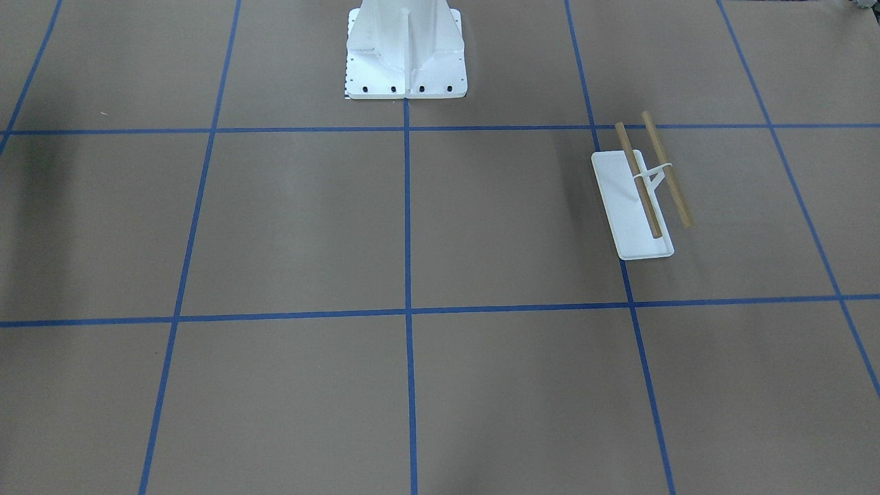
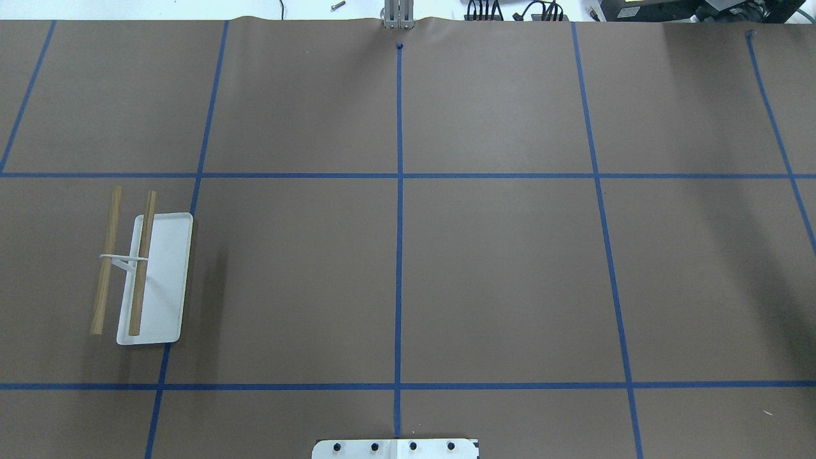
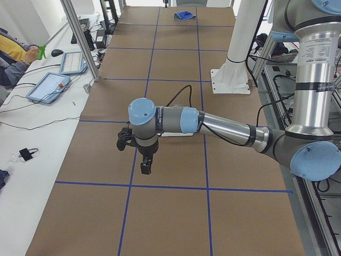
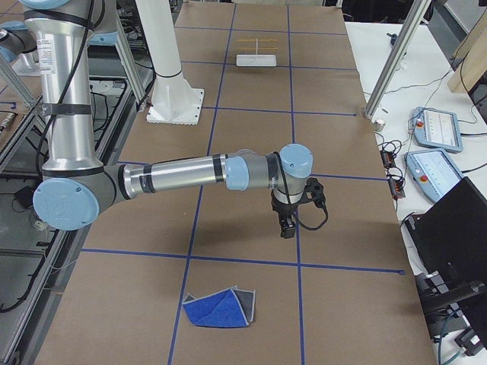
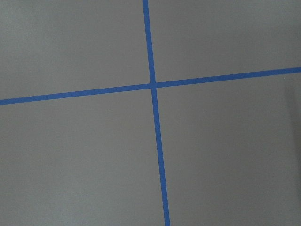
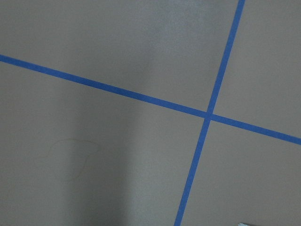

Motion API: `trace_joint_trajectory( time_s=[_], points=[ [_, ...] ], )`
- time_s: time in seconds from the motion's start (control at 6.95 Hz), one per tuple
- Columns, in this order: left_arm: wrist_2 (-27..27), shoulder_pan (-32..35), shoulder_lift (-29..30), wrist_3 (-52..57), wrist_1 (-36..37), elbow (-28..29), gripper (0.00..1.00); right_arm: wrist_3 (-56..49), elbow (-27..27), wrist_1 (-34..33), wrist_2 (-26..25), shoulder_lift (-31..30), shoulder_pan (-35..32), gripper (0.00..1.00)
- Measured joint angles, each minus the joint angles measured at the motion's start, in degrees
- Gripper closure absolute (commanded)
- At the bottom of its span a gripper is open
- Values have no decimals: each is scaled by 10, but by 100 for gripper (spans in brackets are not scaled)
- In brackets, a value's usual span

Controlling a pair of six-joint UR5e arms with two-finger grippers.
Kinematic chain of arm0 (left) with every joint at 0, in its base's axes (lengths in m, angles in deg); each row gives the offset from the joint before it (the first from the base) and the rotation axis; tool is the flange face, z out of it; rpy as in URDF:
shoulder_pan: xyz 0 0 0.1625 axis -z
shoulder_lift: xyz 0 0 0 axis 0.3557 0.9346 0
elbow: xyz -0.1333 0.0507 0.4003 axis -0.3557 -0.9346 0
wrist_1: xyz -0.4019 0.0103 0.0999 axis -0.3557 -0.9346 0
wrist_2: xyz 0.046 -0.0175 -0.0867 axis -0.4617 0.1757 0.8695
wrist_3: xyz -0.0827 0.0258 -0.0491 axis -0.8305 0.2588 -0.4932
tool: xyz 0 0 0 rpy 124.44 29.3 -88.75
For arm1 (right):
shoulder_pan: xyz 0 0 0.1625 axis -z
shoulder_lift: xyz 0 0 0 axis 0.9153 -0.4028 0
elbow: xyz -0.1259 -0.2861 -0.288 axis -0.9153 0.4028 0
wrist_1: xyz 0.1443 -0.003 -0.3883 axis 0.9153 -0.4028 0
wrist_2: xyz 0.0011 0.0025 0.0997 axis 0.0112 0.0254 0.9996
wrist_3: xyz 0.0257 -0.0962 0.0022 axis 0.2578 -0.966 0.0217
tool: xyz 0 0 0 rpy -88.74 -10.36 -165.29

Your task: Hang towel on rack

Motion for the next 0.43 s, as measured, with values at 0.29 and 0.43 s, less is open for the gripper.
trace_joint_trajectory(
  time_s=[0.29,0.43],
  points=[
    [1,1,-8,0,-29,-8,2,-1,-2,1,1,-1,-5,0],
    [1,1,-10,0,-36,-8,2,-1,-5,3,3,-2,-7,0]
  ],
)
